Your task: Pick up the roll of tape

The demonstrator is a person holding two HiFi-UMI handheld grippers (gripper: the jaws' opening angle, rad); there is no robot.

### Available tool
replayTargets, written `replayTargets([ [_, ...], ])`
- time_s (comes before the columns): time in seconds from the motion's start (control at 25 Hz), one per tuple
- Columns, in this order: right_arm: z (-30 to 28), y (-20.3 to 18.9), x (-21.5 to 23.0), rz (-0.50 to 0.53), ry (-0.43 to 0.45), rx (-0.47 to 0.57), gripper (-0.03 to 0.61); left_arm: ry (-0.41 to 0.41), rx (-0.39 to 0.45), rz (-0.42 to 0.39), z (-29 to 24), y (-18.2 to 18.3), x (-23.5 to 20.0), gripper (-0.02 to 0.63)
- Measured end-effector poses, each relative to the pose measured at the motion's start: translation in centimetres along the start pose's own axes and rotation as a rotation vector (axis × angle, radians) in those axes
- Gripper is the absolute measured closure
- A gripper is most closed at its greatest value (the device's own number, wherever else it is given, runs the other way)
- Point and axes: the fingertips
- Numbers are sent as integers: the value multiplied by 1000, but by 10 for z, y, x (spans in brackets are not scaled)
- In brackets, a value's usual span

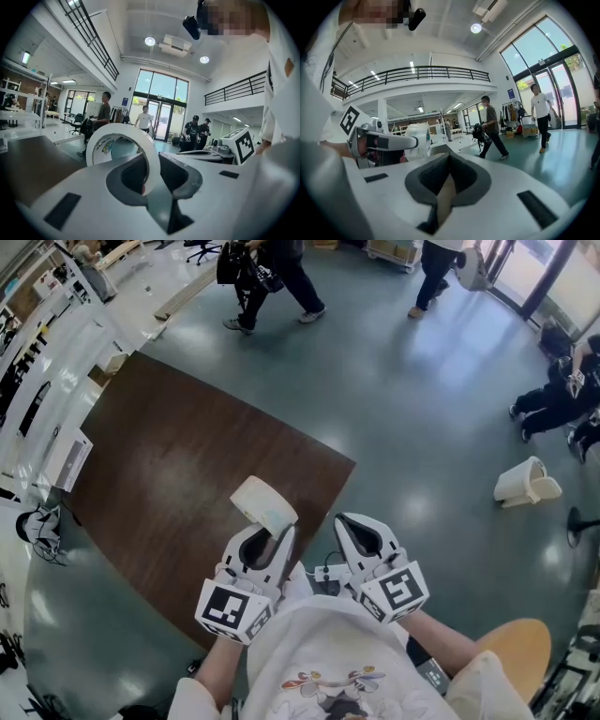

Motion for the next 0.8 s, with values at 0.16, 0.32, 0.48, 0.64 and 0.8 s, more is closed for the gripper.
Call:
replayTargets([
  [0.16,9,-7,-2,-1,9,-11,572,21,-4,14,4,-9,7,531],
  [0.32,14,-6,-1,1,13,-28,572,33,5,25,5,-6,12,530],
  [0.48,14,-3,1,-1,13,-31,572,36,6,21,3,-3,15,531],
  [0.64,14,-5,1,1,18,-30,572,35,11,19,3,-5,18,531],
  [0.8,18,-11,0,-1,13,-27,572,32,18,13,5,-8,21,531],
])
Point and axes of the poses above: the fingertips, and each gripper's own axes: z backward along the fingers, x to its right, y out of its top, and after that the axes turned 3 degrees about x, right-handed
